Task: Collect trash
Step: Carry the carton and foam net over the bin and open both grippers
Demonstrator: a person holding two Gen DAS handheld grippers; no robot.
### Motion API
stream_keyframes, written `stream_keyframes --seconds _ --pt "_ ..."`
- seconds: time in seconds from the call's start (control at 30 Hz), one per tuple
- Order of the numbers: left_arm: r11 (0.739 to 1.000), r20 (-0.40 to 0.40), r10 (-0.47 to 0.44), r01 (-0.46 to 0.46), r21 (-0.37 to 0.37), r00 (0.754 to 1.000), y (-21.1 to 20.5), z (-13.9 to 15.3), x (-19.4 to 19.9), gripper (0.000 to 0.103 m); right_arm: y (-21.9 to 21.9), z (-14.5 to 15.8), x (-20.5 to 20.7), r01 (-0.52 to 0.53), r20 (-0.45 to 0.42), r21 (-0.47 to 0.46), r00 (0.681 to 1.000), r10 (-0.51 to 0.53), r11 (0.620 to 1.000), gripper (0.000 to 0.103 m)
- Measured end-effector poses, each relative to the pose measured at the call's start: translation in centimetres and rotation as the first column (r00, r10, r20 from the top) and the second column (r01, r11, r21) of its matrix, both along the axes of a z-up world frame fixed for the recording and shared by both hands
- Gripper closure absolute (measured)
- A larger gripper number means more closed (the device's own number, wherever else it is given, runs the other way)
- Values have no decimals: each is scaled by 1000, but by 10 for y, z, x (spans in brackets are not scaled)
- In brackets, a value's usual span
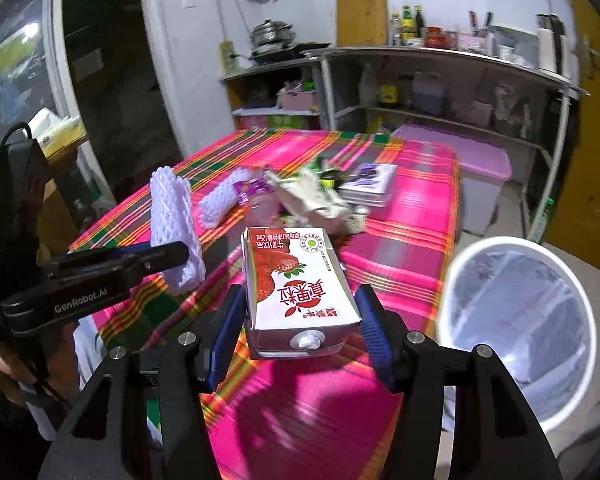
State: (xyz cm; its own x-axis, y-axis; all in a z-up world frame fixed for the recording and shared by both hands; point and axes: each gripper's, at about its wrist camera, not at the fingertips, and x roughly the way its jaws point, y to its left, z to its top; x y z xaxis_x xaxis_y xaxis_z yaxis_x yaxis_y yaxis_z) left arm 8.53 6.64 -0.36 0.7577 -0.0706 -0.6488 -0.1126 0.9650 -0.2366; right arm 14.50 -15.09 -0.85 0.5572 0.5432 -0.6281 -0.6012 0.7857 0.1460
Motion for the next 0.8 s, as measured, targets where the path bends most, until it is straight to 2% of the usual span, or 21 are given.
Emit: stream_keyframes --seconds 0.37,0.8 --pt "980 6 -194 193 40 981 -77 9 21 79 -76 7 8 187 15 10 982 -187 982 46" --pt "917 -34 -395 396 47 918 -159 -2 70 79 -150 -22 34 363 -53 -9 930 -363 932 46"
